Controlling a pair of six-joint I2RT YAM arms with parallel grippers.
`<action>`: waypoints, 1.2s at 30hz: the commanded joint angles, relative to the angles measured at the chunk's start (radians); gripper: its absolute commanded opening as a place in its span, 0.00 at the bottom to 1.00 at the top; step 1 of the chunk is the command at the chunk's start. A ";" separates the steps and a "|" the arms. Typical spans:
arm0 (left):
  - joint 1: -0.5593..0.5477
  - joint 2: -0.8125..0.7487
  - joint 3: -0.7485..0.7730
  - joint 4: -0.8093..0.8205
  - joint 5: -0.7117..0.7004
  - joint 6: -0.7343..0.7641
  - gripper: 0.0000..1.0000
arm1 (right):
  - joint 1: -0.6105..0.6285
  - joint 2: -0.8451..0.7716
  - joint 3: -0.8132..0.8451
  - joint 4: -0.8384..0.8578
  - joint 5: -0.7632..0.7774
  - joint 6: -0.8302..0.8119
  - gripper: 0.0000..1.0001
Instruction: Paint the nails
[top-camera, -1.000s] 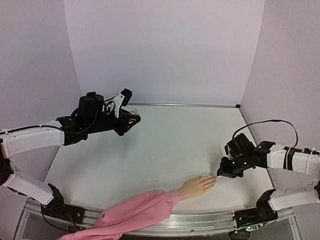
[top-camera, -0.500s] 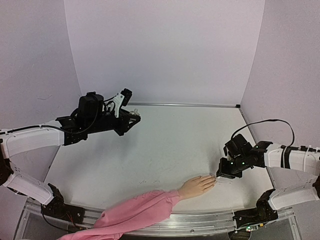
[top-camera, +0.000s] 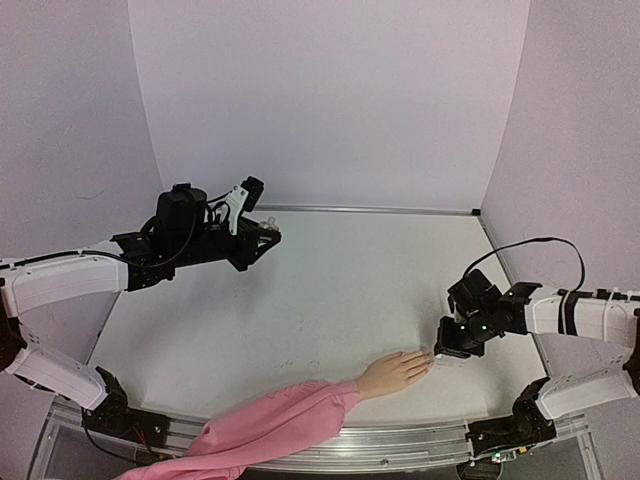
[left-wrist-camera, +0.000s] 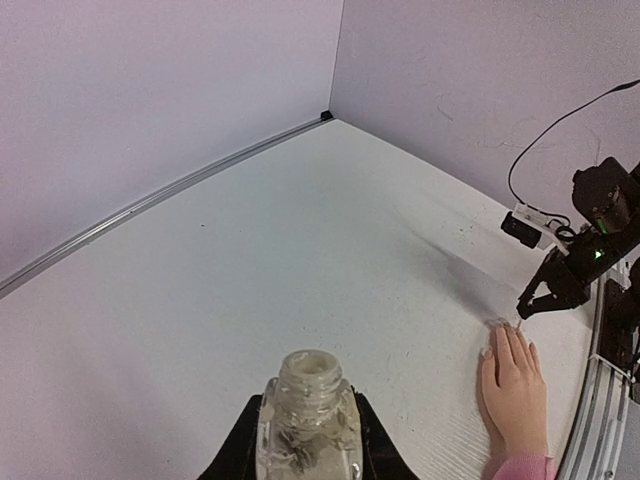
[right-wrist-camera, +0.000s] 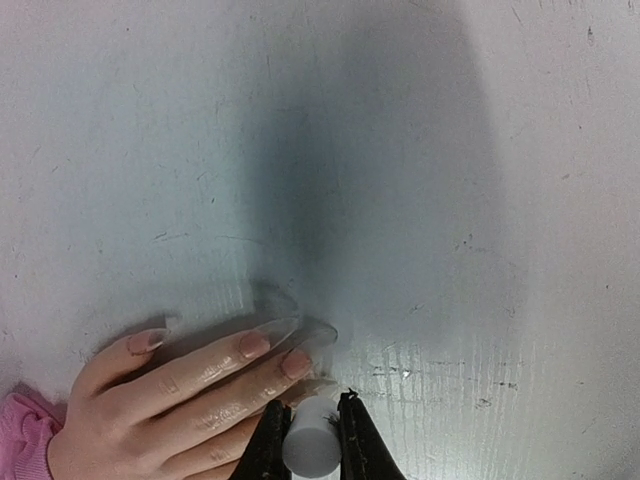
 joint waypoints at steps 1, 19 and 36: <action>0.006 -0.019 0.015 0.067 -0.003 -0.002 0.00 | 0.007 0.010 0.019 -0.054 0.052 0.024 0.00; 0.006 -0.013 0.021 0.067 0.006 -0.006 0.00 | 0.006 -0.072 0.037 -0.085 0.032 -0.018 0.00; 0.005 -0.034 0.004 0.066 0.001 -0.006 0.00 | 0.011 -0.032 0.008 -0.018 -0.038 -0.044 0.00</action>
